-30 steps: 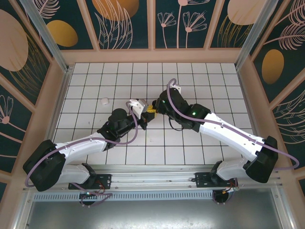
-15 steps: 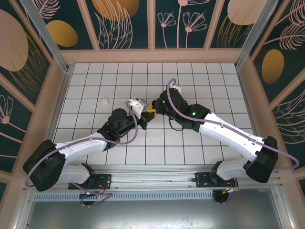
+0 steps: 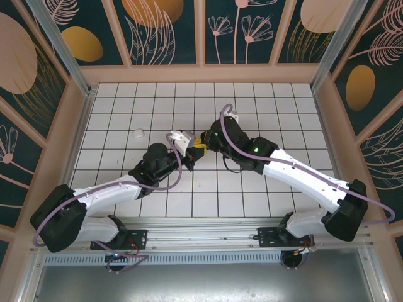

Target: Insert the wireless bluetooth earbuds into the charging case

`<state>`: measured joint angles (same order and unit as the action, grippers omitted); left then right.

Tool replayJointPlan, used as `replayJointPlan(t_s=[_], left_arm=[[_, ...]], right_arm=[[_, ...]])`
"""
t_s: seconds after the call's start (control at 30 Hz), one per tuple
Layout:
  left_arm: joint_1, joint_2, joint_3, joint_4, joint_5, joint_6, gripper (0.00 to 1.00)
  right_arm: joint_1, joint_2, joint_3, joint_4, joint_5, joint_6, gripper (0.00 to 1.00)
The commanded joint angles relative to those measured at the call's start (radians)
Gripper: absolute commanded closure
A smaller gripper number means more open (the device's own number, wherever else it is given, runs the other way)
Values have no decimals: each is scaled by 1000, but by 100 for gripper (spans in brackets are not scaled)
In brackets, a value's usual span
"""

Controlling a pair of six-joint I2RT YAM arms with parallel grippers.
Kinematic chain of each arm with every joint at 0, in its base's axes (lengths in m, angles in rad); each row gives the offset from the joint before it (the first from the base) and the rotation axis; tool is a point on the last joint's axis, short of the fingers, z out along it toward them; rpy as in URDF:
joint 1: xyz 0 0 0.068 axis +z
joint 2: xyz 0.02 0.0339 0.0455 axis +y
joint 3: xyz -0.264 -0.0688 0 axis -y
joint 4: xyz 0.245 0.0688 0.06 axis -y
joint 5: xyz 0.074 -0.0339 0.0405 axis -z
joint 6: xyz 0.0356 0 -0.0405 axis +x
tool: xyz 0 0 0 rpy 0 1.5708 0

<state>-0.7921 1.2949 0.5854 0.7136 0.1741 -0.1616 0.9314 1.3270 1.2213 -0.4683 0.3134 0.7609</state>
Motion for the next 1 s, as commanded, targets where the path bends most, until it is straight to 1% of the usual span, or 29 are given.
replayJointPlan(t_s=[0.0, 0.27, 0.53, 0.97], left_arm=[[-7, -13, 18, 61, 2, -13, 100], [-7, -20, 13, 74, 5, -13, 100], [-6, -26, -17, 156, 40, -9, 100], [-6, -24, -11, 167, 34, -5, 100]], right_arm=[[41, 5, 9, 15, -84, -2, 81], [45, 7, 33, 8, -84, -9, 79], [50, 4, 53, 1, -91, -15, 77], [64, -10, 63, -30, -74, -6, 77]])
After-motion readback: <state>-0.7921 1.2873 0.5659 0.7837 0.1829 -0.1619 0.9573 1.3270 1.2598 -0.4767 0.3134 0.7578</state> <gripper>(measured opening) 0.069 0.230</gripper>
